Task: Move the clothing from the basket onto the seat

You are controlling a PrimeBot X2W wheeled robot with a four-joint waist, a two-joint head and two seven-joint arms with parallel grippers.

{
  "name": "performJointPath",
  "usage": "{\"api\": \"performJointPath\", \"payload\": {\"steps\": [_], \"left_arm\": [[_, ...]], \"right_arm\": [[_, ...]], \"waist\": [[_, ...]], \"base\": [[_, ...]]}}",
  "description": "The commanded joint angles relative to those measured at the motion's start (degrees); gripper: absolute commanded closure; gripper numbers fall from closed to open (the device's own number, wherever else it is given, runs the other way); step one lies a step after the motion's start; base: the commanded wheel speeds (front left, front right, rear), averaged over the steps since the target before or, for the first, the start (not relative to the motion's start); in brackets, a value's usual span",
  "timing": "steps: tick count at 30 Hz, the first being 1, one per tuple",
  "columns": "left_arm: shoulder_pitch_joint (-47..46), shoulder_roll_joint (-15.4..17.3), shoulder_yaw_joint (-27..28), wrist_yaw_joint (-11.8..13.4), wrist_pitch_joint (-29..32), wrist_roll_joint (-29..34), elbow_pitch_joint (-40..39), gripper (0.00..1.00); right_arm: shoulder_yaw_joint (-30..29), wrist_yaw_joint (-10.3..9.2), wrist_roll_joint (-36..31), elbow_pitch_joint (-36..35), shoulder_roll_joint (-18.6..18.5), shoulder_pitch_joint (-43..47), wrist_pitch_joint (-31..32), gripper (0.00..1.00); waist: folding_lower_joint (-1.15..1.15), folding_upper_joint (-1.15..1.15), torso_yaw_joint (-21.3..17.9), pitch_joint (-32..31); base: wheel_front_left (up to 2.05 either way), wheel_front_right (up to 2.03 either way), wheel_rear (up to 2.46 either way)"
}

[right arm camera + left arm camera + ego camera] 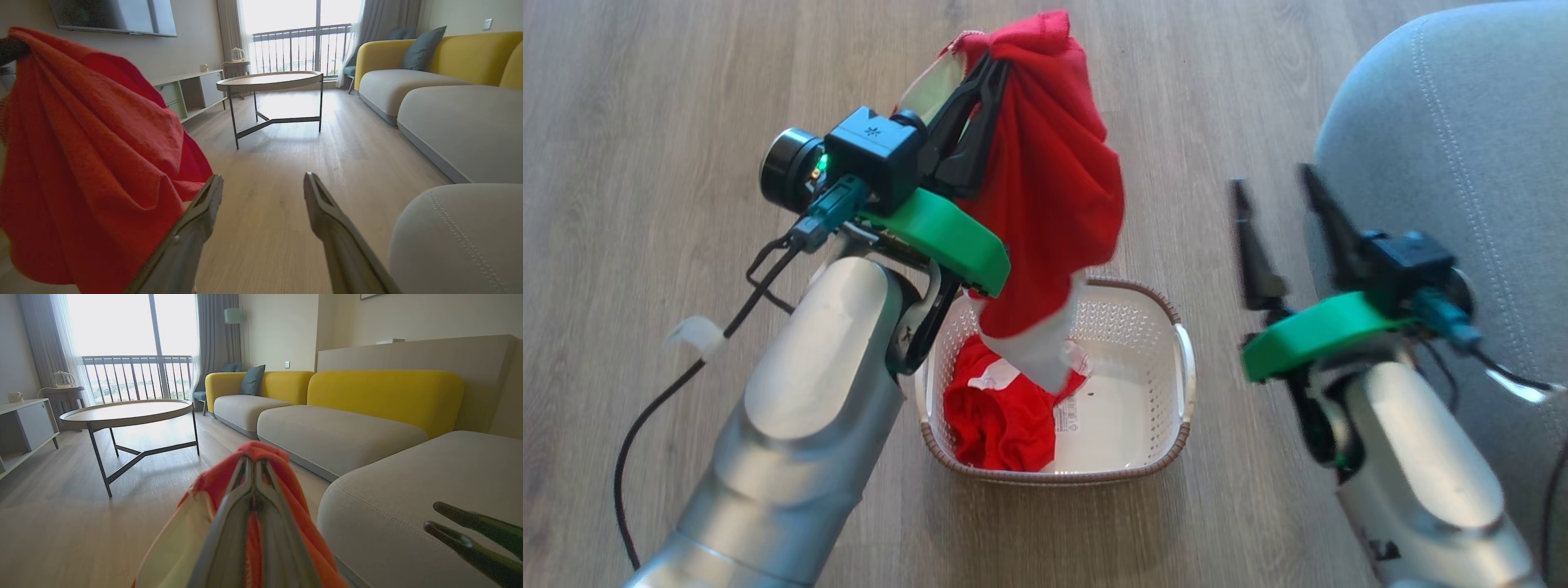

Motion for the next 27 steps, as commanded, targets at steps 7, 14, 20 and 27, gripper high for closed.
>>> {"api": "performJointPath", "payload": {"steps": [7, 14, 20, 27], "left_arm": [[-1.8, 0.7, 0.3, 0.4, 0.3, -1.1, -4.7, 1.0], [-1.2, 0.7, -2.4, 0.2, 0.7, -2.9, -6.7, 1.0], [-0.8, 0.7, -4.4, 0.5, 1.1, -3.7, -8.6, 1.0], [-0.5, 0.7, -6.3, 0.7, 1.5, -4.4, -9.5, 1.0]], "right_arm": [[12.5, 0.41, 3.7, -2.9, -3.0, -9.0, -0.3, 0.0], [25.1, 0.41, 7.5, 0.4, -6.7, -16.8, -0.3, 0.0], [30.0, 0.41, 8.0, 5.0, -8.4, -21.4, -0.3, 0.0], [37.3, 0.41, 10.7, 13.0, -7.7, -24.8, -0.3, 0.0]], "waist": [[0.0, 0.0, 1.2, 0.6], [0.0, 0.0, 3.0, 0.5], [0.0, 0.0, 4.2, 0.5], [0.0, 0.0, 5.0, 0.4]], "base": [[0.0, 0.0, 0.0], [0.0, 0.0, 0.0], [0.0, 0.0, 0.0], [0.0, 0.0, 0.0]]}}
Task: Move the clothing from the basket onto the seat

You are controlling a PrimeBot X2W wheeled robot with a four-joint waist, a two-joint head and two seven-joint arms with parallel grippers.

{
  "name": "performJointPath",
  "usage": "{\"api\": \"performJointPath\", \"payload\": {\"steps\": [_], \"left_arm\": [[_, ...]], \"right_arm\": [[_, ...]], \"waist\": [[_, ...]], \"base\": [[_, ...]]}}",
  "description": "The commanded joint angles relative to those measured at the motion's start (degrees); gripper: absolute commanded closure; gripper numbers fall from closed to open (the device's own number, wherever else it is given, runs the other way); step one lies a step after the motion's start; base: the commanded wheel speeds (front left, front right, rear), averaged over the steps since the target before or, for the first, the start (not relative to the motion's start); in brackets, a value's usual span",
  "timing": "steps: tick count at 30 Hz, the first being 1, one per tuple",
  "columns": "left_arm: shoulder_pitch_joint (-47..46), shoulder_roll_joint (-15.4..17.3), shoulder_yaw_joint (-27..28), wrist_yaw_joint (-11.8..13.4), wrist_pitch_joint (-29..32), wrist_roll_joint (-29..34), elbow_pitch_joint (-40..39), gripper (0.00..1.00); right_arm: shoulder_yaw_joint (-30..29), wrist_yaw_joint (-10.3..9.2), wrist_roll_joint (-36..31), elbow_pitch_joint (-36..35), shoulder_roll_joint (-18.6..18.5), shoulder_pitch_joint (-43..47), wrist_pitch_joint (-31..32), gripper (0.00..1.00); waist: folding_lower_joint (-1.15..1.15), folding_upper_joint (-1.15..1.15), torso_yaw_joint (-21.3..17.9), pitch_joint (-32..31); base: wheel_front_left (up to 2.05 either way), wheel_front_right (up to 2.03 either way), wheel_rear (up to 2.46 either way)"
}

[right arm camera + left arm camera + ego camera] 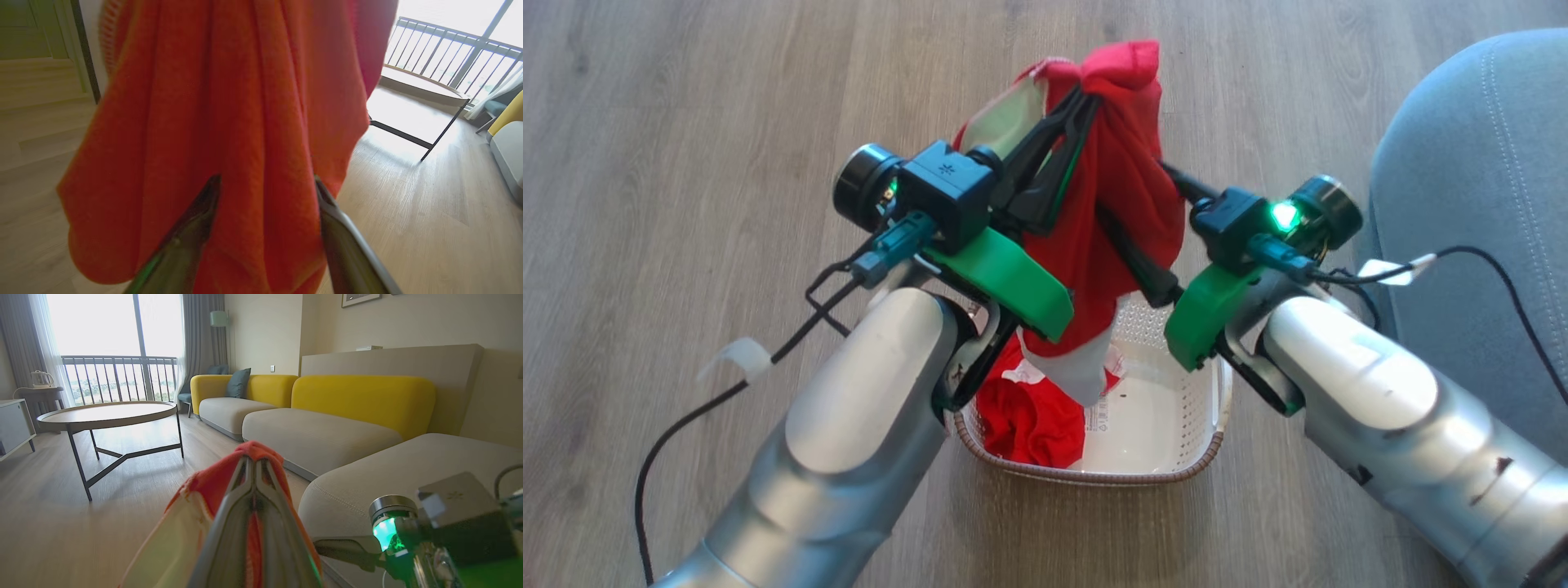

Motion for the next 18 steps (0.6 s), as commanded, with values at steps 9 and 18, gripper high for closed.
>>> {"api": "performJointPath", "payload": {"steps": [9, 18], "left_arm": [[-1.8, 0.6, -0.1, 0.3, 0.5, -0.8, -2.1, 1.0], [-1.7, 0.9, -0.5, 0.4, 0.3, -1.4, -0.8, 1.0]], "right_arm": [[8.3, 0.41, 7.8, 6.4, 2.4, -5.9, -0.2, 0.0], [7.4, 0.41, 10.5, 5.0, 1.7, -5.8, -0.3, 1.0]], "waist": [[0.0, 0.0, 0.6, 0.0], [0.0, 0.0, 0.3, 0.2]], "base": [[0.0, 0.0, 0.0], [0.0, 0.0, 0.0]]}}
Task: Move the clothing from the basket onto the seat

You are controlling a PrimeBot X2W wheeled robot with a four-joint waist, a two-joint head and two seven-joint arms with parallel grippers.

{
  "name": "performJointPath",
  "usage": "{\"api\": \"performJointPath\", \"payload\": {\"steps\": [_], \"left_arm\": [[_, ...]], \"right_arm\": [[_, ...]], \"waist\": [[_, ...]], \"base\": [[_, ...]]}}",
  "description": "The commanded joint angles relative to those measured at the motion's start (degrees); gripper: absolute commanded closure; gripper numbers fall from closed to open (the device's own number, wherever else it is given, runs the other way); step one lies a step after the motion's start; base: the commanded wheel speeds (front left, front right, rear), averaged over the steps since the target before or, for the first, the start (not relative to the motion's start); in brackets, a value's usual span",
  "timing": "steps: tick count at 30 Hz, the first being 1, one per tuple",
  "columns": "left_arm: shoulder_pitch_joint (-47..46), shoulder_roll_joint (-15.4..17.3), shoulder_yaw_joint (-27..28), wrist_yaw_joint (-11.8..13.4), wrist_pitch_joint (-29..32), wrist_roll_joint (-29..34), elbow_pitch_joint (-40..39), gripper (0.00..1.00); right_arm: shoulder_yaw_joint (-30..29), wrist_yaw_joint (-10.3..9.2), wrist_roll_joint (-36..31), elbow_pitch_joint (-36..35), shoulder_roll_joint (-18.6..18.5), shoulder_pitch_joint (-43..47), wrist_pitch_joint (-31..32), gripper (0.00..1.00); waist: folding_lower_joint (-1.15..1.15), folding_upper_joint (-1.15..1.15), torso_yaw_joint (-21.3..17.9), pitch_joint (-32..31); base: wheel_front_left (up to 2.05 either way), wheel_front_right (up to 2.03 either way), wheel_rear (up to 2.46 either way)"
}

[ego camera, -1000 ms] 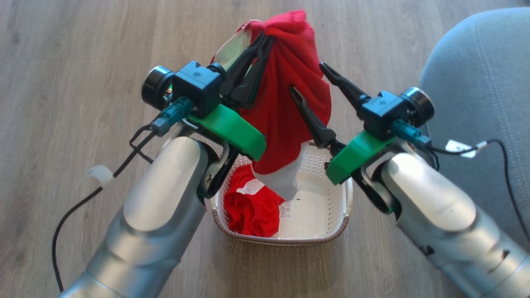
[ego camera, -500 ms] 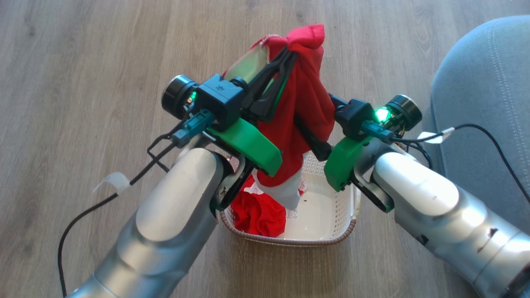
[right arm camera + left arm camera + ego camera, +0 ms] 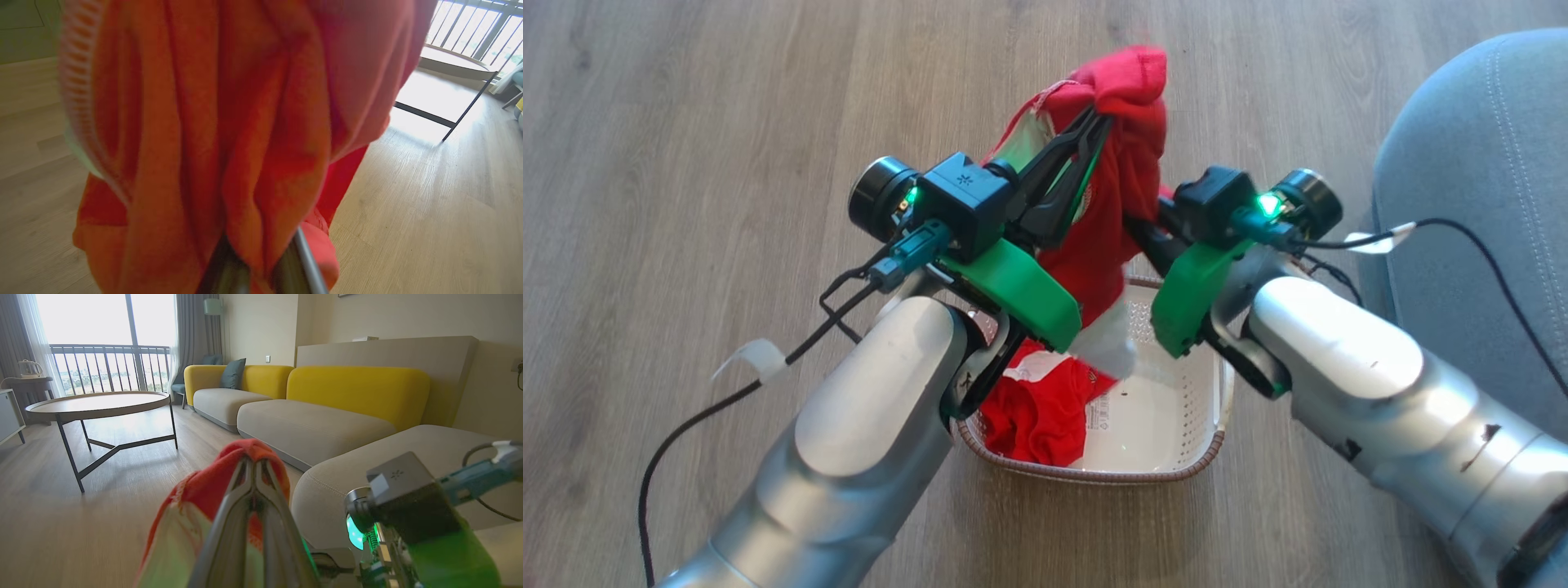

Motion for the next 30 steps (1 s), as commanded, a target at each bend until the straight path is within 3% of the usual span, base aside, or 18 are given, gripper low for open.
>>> {"api": "performJointPath", "payload": {"steps": [1, 3, 4, 5, 6, 7, 15, 19, 30], "left_arm": [[-1.8, 0.9, 1.6, 0.4, -0.2, -0.4, -1.4, 1.0], [-1.7, 1.1, 1.5, 0.4, -0.4, -0.3, -1.0, 1.0], [-1.6, 1.3, 1.5, 0.5, -0.6, -0.2, -0.7, 0.85], [-1.6, 1.4, 1.5, 0.5, -0.7, -0.2, -0.5, 0.55], [-1.5, 1.5, 1.6, 0.5, -0.9, -0.2, -0.4, 0.09], [-1.5, 1.6, 1.5, 0.5, -1.0, -0.2, -0.2, 0.0], [-1.0, 3.0, 0.1, -1.2, -0.9, -1.1, 2.5, 0.0], [-0.5, 4.3, -1.4, -2.4, -0.7, -1.9, 4.9, 0.0], [0.6, 6.1, -3.7, -3.4, -2.1, -3.3, 8.9, 0.0]], "right_arm": [[-1.5, 0.41, 0.2, -1.7, -0.1, 0.3, -0.3, 1.0], [-2.7, 0.41, -0.1, -2.3, -0.6, 1.2, -0.3, 1.0], [-3.5, 0.41, -0.3, -2.7, -0.8, 1.8, -0.3, 1.0], [-4.3, 0.41, -0.6, -3.0, -1.1, 2.3, -0.3, 1.0], [-5.2, 0.41, -1.0, -3.4, -1.3, 2.8, -0.3, 1.0], [-6.3, 0.41, -1.2, -3.7, -1.6, 3.4, -0.3, 1.0], [-17.3, 0.41, -4.1, -6.7, -3.2, 8.7, -0.3, 1.0], [-22.9, 0.41, -6.1, -9.0, -3.5, 11.6, -0.3, 1.0], [-28.2, 0.41, -8.8, -13.0, -2.3, 15.6, -0.3, 1.0]], "waist": [[0.0, 0.0, -0.2, 0.1], [0.0, 0.0, -0.5, 0.2], [0.0, 0.0, -0.6, 0.2], [0.0, 0.0, -0.8, 0.2], [0.0, 0.0, -1.0, 0.3], [0.0, 0.0, -1.2, 0.4], [0.0, 0.0, -3.8, 0.8], [0.0, 0.0, -7.0, 0.8], [0.0, 0.0, -16.0, 0.2]], "base": [[0.0, 0.0, 0.0], [0.0, 0.0, 0.0], [0.0, 0.0, 0.0], [0.0, 0.0, 0.0], [0.0, 0.0, 0.0], [0.0, 0.0, 0.0], [0.0, 0.0, 0.0], [0.0, 0.0, 0.0], [0.0, 0.0, 0.0]]}}
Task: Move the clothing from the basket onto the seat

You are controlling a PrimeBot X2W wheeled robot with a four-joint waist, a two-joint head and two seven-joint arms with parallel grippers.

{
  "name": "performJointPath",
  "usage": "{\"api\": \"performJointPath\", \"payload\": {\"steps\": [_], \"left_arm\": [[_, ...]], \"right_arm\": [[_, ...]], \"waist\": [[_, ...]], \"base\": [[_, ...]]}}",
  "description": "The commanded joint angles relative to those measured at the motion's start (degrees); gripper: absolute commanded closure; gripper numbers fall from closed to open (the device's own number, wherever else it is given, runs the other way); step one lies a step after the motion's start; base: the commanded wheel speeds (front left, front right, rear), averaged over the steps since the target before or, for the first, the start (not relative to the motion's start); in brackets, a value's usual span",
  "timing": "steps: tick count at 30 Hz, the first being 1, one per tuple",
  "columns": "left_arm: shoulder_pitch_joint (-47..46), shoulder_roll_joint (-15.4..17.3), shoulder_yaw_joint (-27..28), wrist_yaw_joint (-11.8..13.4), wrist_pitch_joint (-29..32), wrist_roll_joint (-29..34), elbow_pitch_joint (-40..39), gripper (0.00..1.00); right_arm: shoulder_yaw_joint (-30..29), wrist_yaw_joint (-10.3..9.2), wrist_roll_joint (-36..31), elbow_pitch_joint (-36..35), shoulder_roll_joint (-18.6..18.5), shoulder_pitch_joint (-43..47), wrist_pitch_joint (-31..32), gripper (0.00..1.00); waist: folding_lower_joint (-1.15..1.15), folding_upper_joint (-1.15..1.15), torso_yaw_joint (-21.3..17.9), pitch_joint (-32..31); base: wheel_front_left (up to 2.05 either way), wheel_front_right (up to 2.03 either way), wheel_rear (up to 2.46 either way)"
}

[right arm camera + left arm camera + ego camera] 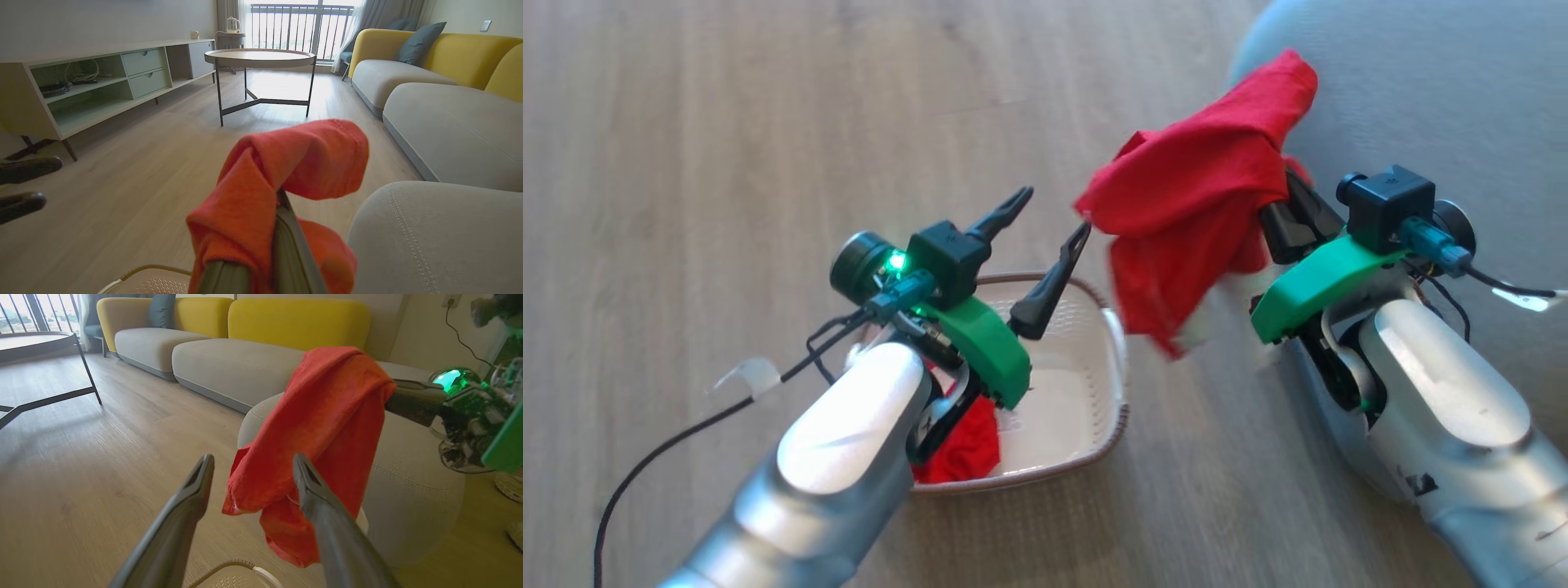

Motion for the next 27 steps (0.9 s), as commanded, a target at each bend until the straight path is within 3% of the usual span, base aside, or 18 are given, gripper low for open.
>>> {"api": "performJointPath", "payload": {"steps": [1, 18, 27], "left_arm": [[-1.2, 1.2, 1.3, -0.4, -0.7, -0.5, -1.1, 0.0], [0.4, 2.0, 1.4, -0.2, -2.4, -1.3, 0.0, 0.0], [0.5, 1.9, 0.5, -0.3, -2.6, -1.2, -0.1, 0.0]], "right_arm": [[-0.5, 0.4, -0.4, -2.4, 0.7, 0.3, -0.3, 1.0], [-6.5, 0.4, -1.9, -8.4, 2.3, 5.0, -0.3, 1.0], [-14.3, 0.4, -6.0, -13.4, 3.0, 11.0, -0.3, 1.0]], "waist": [[0.0, 0.0, -3.2, -0.4], [0.0, 0.0, -18.8, -2.8], [0.0, 0.0, -21.3, -2.1]], "base": [[0.0, 0.0, 0.0], [0.0, 0.0, 0.0], [0.0, 0.0, 0.0]]}}
